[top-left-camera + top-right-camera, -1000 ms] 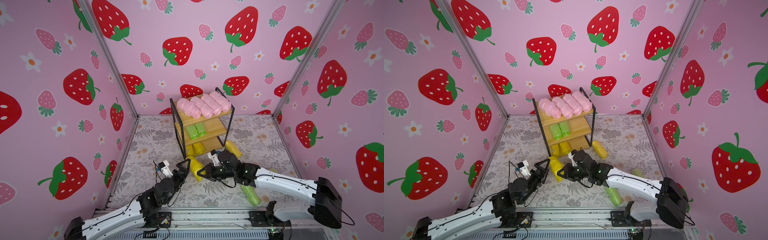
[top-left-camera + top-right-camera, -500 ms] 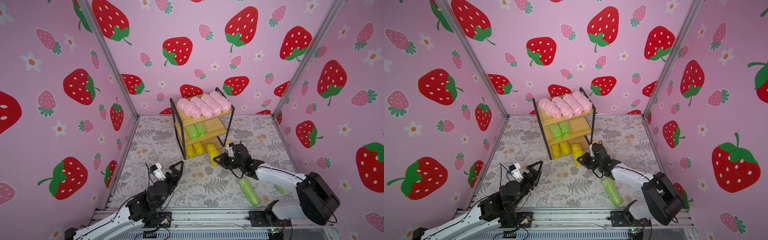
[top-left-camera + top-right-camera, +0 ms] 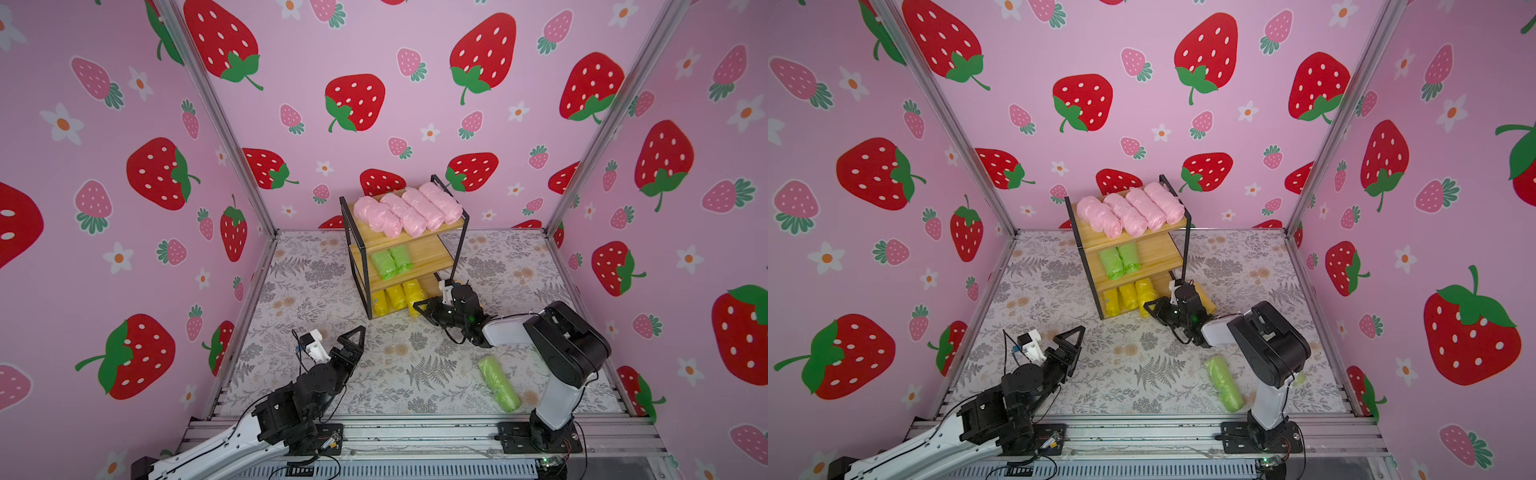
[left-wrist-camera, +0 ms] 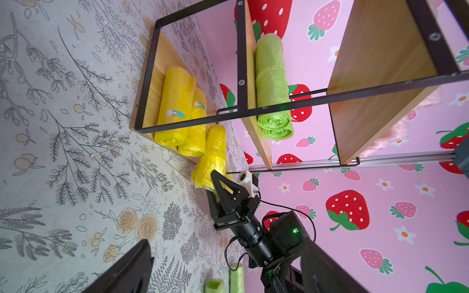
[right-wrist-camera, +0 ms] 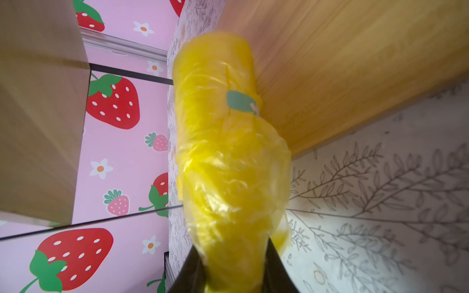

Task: Sort the rolls of trash bags by color and place them on the shelf
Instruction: Place the roll of trash bags on the shelf.

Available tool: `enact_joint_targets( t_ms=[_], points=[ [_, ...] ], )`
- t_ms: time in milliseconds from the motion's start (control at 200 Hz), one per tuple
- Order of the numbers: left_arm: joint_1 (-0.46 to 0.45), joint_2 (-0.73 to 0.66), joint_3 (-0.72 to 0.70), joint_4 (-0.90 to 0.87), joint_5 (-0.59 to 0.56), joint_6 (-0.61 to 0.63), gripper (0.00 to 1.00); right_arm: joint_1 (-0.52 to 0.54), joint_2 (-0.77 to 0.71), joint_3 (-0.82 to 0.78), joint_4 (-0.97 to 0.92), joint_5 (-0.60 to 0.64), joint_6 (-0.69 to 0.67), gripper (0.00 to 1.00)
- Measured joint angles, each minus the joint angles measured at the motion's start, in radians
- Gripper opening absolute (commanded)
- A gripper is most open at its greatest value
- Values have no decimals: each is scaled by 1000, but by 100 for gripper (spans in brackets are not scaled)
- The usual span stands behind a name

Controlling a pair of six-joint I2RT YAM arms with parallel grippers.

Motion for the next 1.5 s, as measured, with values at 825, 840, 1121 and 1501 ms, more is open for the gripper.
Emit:
enact_joint_targets(
  t_ms=[825,840,1121,1501],
  points=[
    [0,-3,-4,3,0,29,95,-11,110,254,-194,116,-100,74],
    [0,-3,-4,3,0,29,95,-11,105,254,-205,119,-107,75],
    [0,37,-4,23,4,32,96,-5,-4,206,-376,136,-124,76],
    [0,95,32,-5,28,43,98,-40,-277,163,-649,176,-296,99]
  ],
)
